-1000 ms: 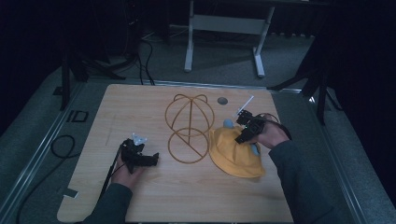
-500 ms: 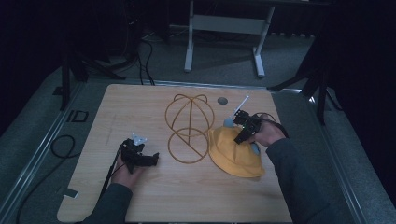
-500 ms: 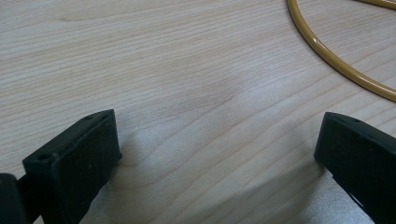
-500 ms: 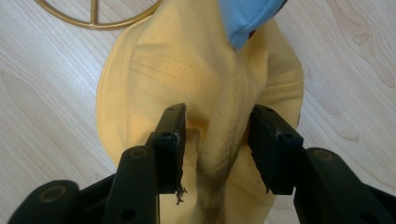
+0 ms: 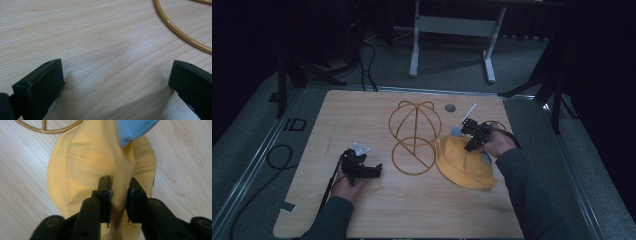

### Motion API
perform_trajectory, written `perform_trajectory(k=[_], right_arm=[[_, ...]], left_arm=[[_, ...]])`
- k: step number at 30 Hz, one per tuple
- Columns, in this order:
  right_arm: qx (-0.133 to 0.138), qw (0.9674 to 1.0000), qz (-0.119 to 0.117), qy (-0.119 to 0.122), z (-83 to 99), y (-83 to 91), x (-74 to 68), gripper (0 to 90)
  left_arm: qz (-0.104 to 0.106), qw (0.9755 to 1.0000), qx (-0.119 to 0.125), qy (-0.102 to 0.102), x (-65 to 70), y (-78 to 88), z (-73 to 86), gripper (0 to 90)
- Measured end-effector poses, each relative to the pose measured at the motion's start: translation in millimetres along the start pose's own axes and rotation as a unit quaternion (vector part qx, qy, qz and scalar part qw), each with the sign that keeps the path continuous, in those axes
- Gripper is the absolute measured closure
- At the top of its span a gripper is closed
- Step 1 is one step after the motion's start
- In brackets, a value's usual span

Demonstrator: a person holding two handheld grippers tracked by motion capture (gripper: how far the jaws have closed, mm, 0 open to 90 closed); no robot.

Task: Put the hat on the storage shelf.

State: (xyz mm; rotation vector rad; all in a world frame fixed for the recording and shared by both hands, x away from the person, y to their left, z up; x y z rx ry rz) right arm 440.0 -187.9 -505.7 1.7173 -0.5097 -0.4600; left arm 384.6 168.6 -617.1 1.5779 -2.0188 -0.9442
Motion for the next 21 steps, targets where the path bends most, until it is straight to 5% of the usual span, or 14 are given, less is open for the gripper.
perform_trajectory(k=[21], right_arm=[[0.034,0.9987,0.037,-0.004,0.2,19.9,4.5,83.2]], left_arm=[[0.0,1.0,0.0,-0.001,-0.2,-0.1,-0.1,0.1]])
Point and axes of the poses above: each handheld gripper's, and its own axes: y roughly backward along the jaws, z roughly out of its underside, x roughly to its right, the point moved 7 cm from there along -y, roughly forward along the jaws, and after that the axes turned 7 degrees about -z, right-handed, at the moved point
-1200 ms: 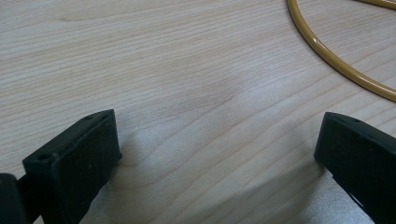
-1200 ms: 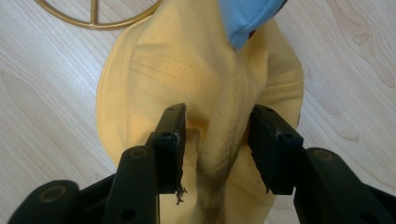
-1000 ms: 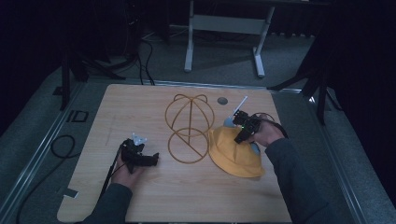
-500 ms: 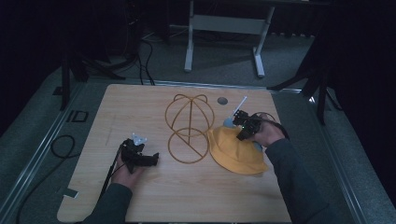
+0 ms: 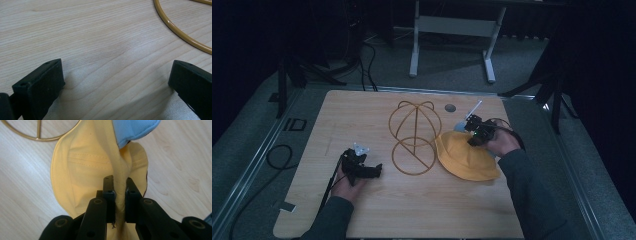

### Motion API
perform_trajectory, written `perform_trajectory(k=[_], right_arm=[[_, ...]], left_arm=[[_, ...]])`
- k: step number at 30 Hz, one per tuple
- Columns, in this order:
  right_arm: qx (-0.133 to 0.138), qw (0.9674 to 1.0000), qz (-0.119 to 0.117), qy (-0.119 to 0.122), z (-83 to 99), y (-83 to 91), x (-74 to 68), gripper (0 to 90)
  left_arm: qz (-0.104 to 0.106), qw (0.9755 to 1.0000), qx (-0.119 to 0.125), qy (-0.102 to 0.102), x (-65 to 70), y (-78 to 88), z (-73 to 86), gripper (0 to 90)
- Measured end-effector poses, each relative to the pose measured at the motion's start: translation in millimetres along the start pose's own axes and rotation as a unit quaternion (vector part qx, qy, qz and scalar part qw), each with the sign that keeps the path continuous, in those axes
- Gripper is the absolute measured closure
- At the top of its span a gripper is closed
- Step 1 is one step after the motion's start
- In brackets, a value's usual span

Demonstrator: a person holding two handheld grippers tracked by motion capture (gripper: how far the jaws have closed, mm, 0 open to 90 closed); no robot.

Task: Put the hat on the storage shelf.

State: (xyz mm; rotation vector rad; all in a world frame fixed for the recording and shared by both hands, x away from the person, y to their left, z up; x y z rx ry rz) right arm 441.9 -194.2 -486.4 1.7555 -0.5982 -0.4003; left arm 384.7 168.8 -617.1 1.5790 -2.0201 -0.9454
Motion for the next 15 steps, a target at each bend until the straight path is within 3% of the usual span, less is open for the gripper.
perform_trajectory(k=[10,15], right_arm=[[0.034,0.9989,0.021,-0.023,-0.7,13.9,7.2,83.4],[0.059,0.9969,0.034,-0.039,-2.2,21.2,11.0,83.4]], left_arm=[[0.0,1.0,0.0,0.0,0.0,0.1,0.0,0.1],[0.0,1.0,-0.001,0.0,0.0,0.1,0.0,0.1]])
Point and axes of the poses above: each handheld gripper's, and its own axes: y roughly backward along the jaws, z roughly out of its underside, x roughly to its right, the point moved 7 cm from there along -y, roughly forward along the jaws, and after that the axes turned 7 degrees about -z, right-handed, at the moved point
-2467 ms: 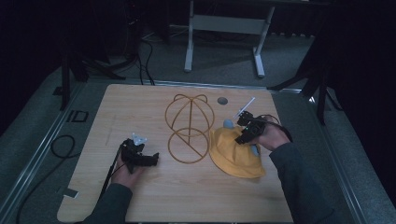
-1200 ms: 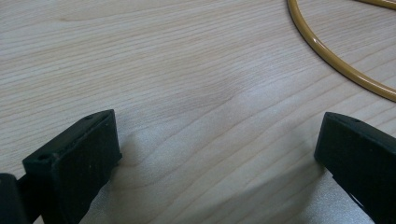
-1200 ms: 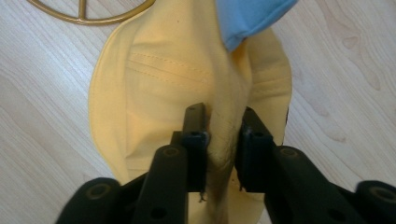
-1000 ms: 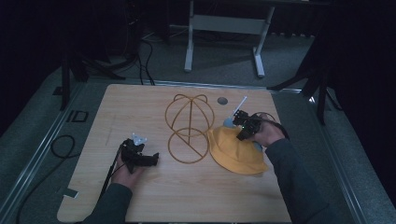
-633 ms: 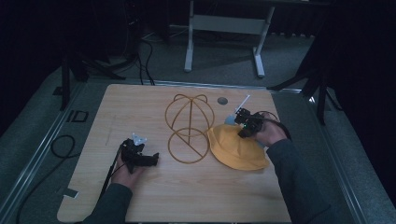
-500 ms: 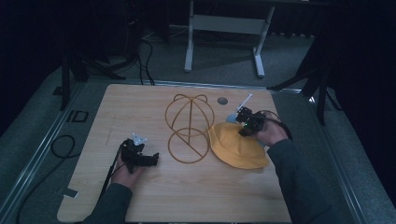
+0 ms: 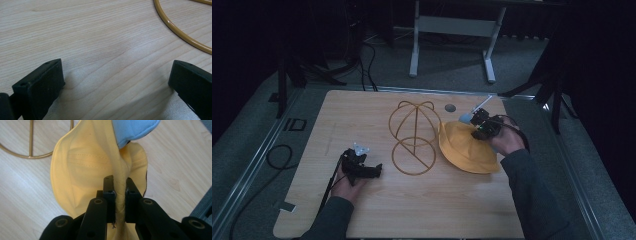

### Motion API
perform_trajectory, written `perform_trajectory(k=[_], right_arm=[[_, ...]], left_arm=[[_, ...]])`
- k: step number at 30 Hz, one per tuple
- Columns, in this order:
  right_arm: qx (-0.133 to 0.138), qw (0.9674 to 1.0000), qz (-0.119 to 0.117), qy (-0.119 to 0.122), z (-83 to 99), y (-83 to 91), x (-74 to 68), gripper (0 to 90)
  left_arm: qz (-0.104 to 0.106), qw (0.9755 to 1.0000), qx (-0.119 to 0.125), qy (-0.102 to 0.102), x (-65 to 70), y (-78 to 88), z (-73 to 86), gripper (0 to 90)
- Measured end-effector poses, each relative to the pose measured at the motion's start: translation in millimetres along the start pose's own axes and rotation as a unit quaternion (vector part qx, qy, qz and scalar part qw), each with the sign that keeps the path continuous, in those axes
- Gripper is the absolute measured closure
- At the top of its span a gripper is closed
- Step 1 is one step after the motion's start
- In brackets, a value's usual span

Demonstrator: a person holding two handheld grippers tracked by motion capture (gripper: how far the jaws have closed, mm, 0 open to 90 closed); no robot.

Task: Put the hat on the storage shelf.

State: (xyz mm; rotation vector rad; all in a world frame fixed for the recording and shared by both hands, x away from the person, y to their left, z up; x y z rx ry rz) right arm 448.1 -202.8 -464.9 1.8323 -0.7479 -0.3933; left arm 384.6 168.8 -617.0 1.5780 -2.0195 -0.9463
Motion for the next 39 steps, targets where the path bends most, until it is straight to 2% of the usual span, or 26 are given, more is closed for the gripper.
perform_trajectory(k=[8,11,23,39], right_arm=[[0.025,0.9994,0.015,-0.016,-1.4,8.5,5.0,83.5],[0.043,0.9985,0.024,-0.024,-2.7,15.4,8.9,83.5],[0.085,0.9949,0.036,-0.042,-5.6,34.4,17.4,83.5],[0.12,0.9912,0.038,-0.04,-7.7,60.8,20.2,83.6]], left_arm=[[0.0,1.0,0.0,0.0,0.0,0.0,0.0,0.1],[0.0,1.0,0.0,0.0,0.0,0.0,0.0,0.1],[0.0,1.0,0.0,0.0,0.0,0.1,0.0,0.1],[0.0,1.0,-0.001,0.0,0.0,0.2,0.0,0.1]])
Point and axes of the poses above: each handheld gripper's, and its own axes: y roughly backward along the jaws, z roughly out of its underside, x roughly to its right, the point moved 7 cm from there along -y, roughly forward along the jaws, and after that the axes turned 7 degrees about -z, right-handed, at the moved point
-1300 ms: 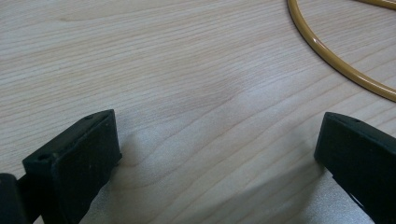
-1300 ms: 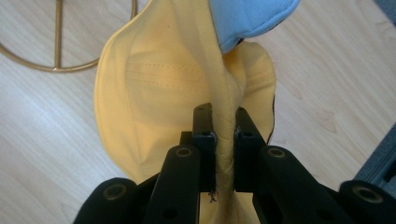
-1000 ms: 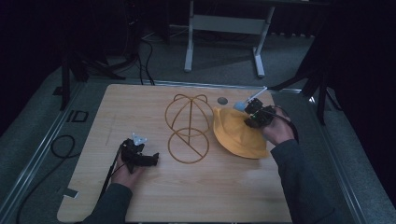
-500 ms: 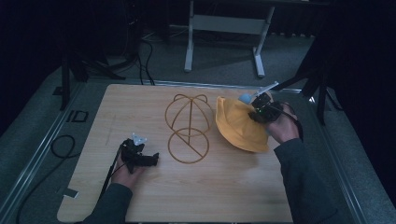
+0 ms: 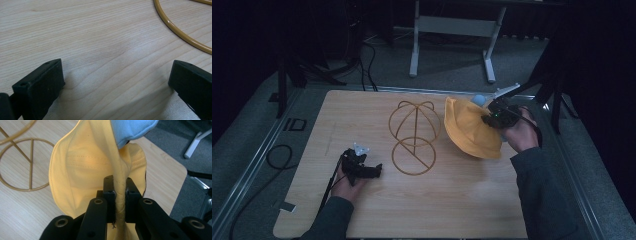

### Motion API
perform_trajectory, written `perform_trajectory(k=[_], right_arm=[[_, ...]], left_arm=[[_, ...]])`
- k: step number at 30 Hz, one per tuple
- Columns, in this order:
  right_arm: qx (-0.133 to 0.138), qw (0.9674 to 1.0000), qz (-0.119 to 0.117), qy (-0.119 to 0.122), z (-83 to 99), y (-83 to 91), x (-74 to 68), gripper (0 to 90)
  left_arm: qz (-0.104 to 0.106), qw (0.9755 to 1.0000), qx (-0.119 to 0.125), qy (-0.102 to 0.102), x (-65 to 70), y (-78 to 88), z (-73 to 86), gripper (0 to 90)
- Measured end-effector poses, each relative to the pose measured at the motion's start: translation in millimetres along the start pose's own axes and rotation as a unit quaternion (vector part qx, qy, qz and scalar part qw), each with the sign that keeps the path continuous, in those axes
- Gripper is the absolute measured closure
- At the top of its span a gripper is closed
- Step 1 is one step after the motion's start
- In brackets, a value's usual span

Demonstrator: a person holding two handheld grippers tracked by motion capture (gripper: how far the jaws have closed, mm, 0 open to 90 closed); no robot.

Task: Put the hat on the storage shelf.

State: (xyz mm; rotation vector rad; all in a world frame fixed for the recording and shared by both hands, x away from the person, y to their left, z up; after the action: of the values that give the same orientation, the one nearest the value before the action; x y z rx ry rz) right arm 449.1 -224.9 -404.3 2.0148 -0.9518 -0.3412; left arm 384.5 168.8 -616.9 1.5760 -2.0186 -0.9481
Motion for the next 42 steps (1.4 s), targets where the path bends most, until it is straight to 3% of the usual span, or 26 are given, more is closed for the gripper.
perform_trajectory(k=[8,25,35,42], right_arm=[[0.021,0.9998,0.002,0.006,-6.1,16.8,-1.6,83.6],[0.052,0.9967,-0.018,0.06,-18.4,47.4,-20.7,83.6],[0.081,0.9922,-0.051,0.079,-24.2,57.0,-28.7,83.7],[0.105,0.9865,-0.085,0.093,-29.1,63.1,-36.1,83.8]], left_arm=[[0.0,1.0,0.0,0.0,0.0,0.0,0.0,0.1],[0.0,1.0,0.0,0.0,0.1,-0.1,0.0,0.1],[0.0,1.0,0.0,0.0,0.1,0.0,0.0,0.1],[0.0,1.0,0.0,0.001,0.1,0.0,0.0,0.1]])
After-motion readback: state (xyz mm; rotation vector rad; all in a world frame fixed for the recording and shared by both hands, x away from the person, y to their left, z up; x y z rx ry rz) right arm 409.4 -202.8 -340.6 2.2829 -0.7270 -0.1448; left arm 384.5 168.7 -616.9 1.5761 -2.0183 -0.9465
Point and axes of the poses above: each handheld gripper's, and its own axes: y roughly backward along the jaws, z roughly out of its underside, x roughly to its right, the point moved 7 cm from there along -y, roughly forward along the jaws, and after that the axes turned 7 degrees about -z, right-handed, at the moved point
